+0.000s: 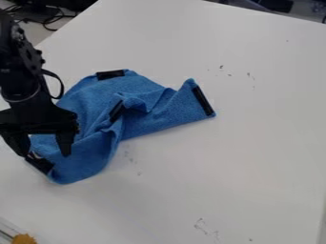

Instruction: Fold the cloth from bottom left to top right

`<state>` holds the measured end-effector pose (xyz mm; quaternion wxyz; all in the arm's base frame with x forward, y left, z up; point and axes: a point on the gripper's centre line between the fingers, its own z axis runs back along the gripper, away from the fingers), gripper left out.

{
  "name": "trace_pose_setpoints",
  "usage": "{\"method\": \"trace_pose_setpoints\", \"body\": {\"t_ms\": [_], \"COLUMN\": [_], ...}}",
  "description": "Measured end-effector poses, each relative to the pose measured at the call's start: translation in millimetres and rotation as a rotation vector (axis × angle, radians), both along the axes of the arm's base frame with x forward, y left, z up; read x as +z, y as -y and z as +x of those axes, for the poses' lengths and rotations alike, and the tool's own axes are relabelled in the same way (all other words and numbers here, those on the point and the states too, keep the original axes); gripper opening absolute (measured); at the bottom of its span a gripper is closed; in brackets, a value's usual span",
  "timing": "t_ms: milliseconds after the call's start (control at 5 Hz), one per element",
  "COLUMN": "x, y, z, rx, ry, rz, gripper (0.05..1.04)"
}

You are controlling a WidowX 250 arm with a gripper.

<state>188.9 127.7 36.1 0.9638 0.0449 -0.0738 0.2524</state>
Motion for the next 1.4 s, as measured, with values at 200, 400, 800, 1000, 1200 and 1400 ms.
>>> {"method": "trace_pose_setpoints", "body": {"t_ms": [200,400,800,1000,1200,1400], "x": [-16.5,-27.9,-29.8,-30.0,-30.1,-28.7], "y": [-5.2,-4.9,-5.2,-4.9,-4.7,-3.7], "z": [-1.8,-2.6,1.8,3.1,4.0,6.8], "rx": [0.019,0.080,0.141,0.143,0.149,0.125], "ry": [0.008,0.001,0.069,0.074,0.072,0.042], "rz": [-0.029,-0.066,-0.125,-0.124,-0.132,-0.115], "gripper": [1.000,1.000,0.950,0.681,0.425,0.265]}}
